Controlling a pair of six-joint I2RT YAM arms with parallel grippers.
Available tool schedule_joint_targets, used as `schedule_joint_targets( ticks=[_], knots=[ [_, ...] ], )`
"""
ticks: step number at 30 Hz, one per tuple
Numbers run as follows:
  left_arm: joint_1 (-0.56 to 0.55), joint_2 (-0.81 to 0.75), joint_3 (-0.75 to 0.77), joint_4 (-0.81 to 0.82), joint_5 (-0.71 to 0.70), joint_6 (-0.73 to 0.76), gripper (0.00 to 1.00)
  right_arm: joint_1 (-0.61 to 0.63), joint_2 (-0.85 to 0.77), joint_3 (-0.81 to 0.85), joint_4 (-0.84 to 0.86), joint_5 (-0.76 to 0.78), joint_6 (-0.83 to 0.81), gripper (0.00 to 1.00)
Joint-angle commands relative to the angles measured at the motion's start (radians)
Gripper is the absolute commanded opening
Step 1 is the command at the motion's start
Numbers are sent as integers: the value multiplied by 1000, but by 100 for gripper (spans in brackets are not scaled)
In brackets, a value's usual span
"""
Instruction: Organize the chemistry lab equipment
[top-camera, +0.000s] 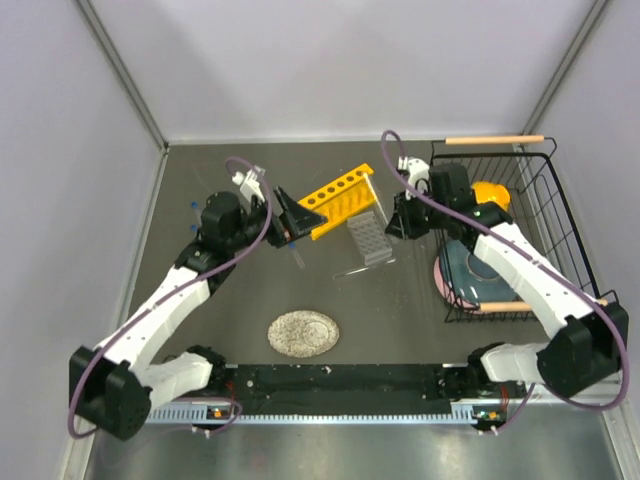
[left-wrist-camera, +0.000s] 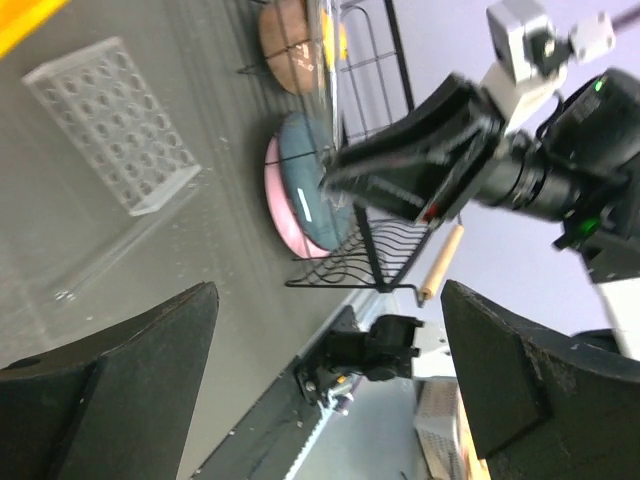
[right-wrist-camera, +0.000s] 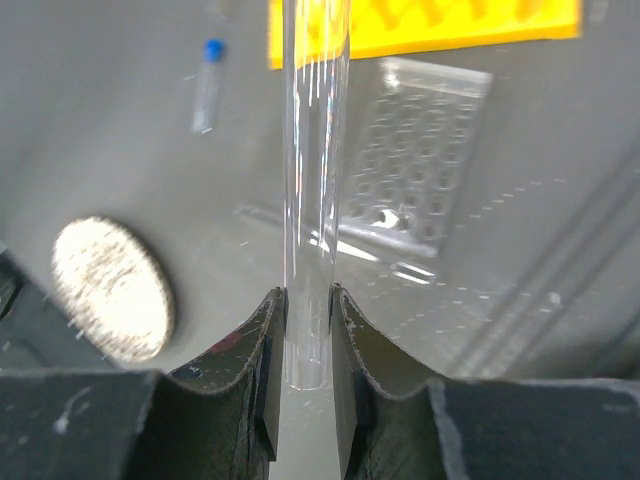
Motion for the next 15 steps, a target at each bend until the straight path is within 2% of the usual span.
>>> schedule_joint_targets(
  ticks=[1, 7, 13, 15],
  knots=[
    [10, 122, 128, 124, 161, -76, 99, 67, -102, -47, 56, -157, -56, 18],
    [10, 278, 216, 146, 253, -107, 98, 104, -140, -85, 56, -226, -73, 18],
    [10, 326, 252, 141, 313, -98, 98, 138, -140, -96, 49, -245, -101, 18],
    [8, 334, 265, 90, 305, -77, 97, 144, -141, -92, 43, -252, -104, 18]
  ],
)
